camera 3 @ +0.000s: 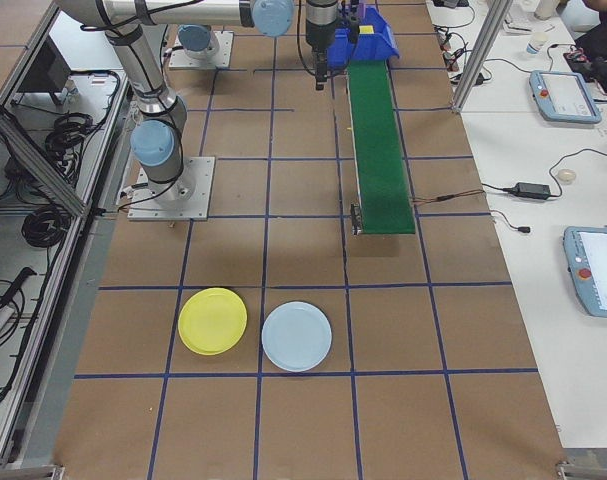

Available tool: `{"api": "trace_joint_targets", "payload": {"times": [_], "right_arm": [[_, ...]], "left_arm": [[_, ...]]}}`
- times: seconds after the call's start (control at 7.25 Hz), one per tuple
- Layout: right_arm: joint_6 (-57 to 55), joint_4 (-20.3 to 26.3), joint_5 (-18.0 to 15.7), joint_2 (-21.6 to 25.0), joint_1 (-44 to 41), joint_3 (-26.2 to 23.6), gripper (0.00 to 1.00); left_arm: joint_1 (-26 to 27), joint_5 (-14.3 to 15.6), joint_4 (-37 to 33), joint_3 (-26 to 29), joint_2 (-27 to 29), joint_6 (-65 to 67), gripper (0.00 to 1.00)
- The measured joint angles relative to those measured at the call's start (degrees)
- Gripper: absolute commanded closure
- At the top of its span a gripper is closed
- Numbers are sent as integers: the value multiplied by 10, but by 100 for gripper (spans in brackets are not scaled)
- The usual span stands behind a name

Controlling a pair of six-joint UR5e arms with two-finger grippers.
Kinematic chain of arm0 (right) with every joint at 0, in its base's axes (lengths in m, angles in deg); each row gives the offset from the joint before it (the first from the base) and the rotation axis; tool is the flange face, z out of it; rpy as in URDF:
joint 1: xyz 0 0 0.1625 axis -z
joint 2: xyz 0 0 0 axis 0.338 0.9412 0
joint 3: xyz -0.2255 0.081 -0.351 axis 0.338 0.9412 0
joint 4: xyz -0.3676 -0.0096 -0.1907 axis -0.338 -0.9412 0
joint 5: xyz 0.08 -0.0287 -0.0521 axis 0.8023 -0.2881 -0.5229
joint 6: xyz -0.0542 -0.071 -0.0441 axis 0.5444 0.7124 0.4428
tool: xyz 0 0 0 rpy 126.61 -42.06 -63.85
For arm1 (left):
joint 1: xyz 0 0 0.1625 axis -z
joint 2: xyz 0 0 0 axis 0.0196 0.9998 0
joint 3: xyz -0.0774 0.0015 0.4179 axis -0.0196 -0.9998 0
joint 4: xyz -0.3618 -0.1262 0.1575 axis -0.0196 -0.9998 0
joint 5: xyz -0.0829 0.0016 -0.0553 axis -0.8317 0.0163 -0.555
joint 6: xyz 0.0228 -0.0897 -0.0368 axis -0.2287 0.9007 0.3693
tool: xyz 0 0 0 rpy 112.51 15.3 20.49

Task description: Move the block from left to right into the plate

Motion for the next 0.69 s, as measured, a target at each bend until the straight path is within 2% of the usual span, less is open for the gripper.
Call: {"api": "trace_joint_targets", "payload": {"times": [0.28,0.55,0.69], "right_arm": [[0,1,0,0,0,0,0],[0,1,0,0,0,-1,0],[0,1,-1,0,0,-2,0]], "left_arm": [[42,-15,0,27,12,73,80],[104,-30,31,47,54,145,78],[129,-31,46,52,73,168,72]]}}
